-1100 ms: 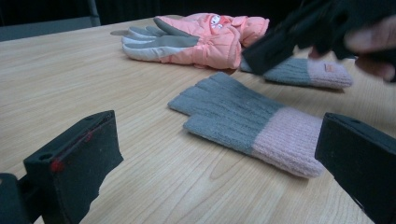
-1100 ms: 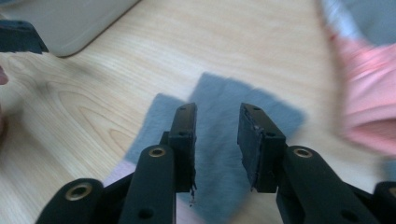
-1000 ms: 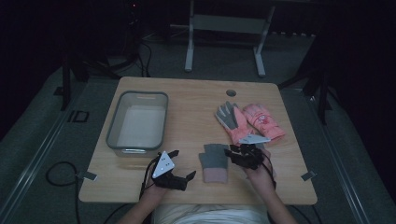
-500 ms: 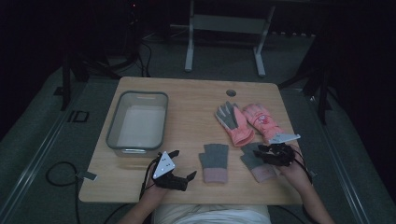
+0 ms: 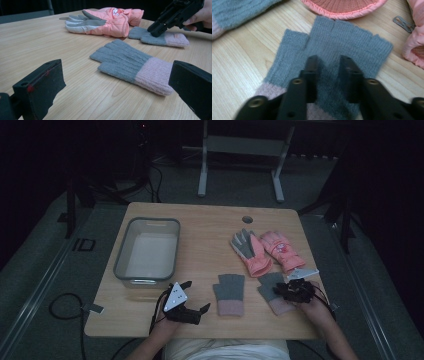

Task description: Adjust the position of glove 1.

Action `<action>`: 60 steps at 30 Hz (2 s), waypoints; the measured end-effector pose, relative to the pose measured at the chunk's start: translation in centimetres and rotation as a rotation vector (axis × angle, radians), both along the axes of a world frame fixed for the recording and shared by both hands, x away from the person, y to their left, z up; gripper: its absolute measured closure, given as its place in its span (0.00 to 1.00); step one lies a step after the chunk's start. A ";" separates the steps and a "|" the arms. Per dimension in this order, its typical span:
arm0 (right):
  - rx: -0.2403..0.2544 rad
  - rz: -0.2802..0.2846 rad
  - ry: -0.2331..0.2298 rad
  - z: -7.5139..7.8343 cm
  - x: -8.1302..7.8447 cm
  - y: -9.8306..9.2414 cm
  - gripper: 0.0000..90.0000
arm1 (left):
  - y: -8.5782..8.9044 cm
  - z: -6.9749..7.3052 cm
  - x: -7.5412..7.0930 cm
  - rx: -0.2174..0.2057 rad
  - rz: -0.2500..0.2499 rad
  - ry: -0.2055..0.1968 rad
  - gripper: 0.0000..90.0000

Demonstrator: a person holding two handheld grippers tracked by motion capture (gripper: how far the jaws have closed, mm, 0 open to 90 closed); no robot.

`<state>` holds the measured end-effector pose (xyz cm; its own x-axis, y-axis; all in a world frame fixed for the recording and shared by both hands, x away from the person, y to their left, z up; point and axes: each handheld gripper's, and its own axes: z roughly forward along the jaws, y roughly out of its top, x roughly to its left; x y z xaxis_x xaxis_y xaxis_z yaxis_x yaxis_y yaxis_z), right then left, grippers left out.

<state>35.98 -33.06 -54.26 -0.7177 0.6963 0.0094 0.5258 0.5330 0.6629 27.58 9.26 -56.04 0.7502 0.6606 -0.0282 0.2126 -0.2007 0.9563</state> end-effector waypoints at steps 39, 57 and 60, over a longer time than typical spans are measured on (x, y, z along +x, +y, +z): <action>0.117 -0.415 -0.044 3.6 -5.8 4.5 0.96 | -0.1 0.0 0.0 0.007 0.003 -0.005 0.00; 0.076 -0.448 0.037 0.0 -4.7 3.7 0.87 | -0.1 0.0 0.0 0.009 -0.004 -0.005 0.00; 0.068 -0.434 0.021 0.2 -4.7 3.6 0.80 | -0.1 0.0 0.0 0.006 -0.003 -0.005 0.00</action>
